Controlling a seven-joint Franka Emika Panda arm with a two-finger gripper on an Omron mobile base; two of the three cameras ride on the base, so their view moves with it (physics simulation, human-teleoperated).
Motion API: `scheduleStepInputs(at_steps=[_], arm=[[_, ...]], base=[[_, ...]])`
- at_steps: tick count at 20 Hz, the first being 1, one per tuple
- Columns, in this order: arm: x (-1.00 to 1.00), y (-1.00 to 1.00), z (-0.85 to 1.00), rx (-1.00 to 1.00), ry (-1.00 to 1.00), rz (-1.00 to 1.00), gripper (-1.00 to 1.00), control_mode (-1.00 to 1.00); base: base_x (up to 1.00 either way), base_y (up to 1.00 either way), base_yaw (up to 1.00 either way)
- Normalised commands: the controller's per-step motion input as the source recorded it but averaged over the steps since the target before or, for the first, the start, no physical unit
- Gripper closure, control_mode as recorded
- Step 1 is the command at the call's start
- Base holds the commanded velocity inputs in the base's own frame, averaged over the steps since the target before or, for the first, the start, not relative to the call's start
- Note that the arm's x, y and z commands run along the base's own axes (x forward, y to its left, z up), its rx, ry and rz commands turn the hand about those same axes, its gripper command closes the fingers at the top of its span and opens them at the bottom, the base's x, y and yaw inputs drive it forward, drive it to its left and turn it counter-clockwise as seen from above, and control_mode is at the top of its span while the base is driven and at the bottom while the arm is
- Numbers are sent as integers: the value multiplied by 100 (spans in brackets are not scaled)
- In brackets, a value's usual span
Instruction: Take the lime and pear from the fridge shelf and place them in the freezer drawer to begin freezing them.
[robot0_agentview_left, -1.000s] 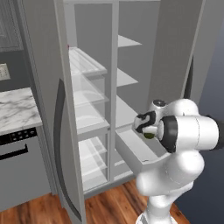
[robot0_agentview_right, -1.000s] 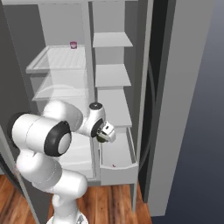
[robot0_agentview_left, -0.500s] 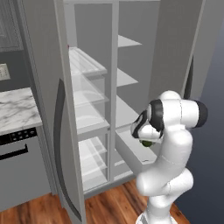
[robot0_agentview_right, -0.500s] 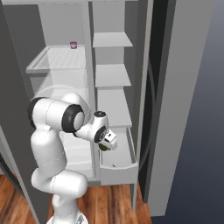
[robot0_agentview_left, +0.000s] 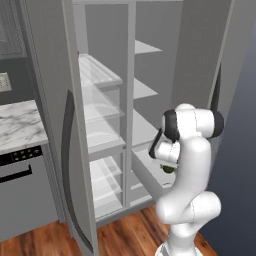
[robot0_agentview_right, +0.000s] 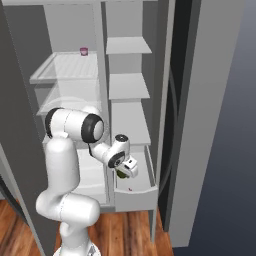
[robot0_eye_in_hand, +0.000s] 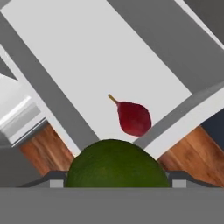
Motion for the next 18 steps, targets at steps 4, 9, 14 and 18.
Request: scheduleStepInputs(at_steps=[4,9,14,18], arm=[[27,-6,-52,2,8,0,100,-100],[31,-11,-39,3,13,0,100,-100],[34,-10,-30,3,16,0,100,-100],[27,-6,-25,2,14,0,100,-100]], base=[[0,0,0],[0,0,0],[0,0,0],[0,0,0]])
